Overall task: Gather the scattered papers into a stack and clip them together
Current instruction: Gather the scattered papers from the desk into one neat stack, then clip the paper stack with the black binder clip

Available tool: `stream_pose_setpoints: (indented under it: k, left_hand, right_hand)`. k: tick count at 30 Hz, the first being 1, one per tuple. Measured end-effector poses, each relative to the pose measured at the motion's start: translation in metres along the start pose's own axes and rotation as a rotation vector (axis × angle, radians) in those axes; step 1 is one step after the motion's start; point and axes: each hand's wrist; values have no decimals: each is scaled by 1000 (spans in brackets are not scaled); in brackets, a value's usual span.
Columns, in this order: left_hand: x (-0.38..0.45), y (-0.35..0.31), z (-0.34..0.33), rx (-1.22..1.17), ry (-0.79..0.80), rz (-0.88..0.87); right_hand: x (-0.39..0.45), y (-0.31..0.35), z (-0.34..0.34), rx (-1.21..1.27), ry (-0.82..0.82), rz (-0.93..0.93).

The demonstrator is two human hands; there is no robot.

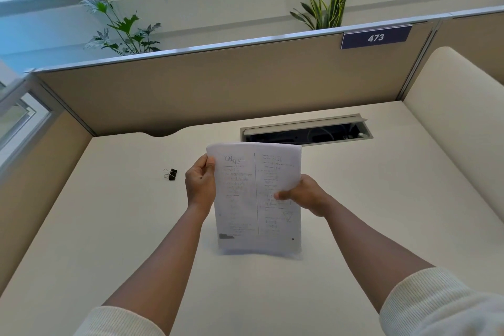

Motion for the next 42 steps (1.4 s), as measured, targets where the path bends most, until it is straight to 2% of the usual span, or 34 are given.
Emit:
stream_pose_setpoints:
  k: [4,10,21,29,33,37,42]
  left_hand:
    - [0,8,9,-69,-85,97]
    - [4,26,22,-102,-68,219]
    - [25,65,34,-160,-3,357]
    - [38,99,35,-80,-17,446]
    - [45,112,36,-4,-14,466]
    - [52,128,40,84,-7,488]
    - [59,146,45,125,5,517]
  right_hand:
    - [0,-8,-3,17,80,-63]
    - [6,-15,-13,30,134,-161]
    - [32,-35,-26,3,57,-269]
    - [55,-42,-33,-33,-10,-315]
    - [70,-45,-36,-40,-91,-274]
    - [87,-48,-41,-45,-245,-264]
    - [112,-45,-55,-196,-422,-257]
Point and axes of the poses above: each hand's wrist, its own x-axis towards the middle knuckle, its own z-axis out of the back of the hand, y = z × x, and after that the axes turned 2 degrees about x, right-handed
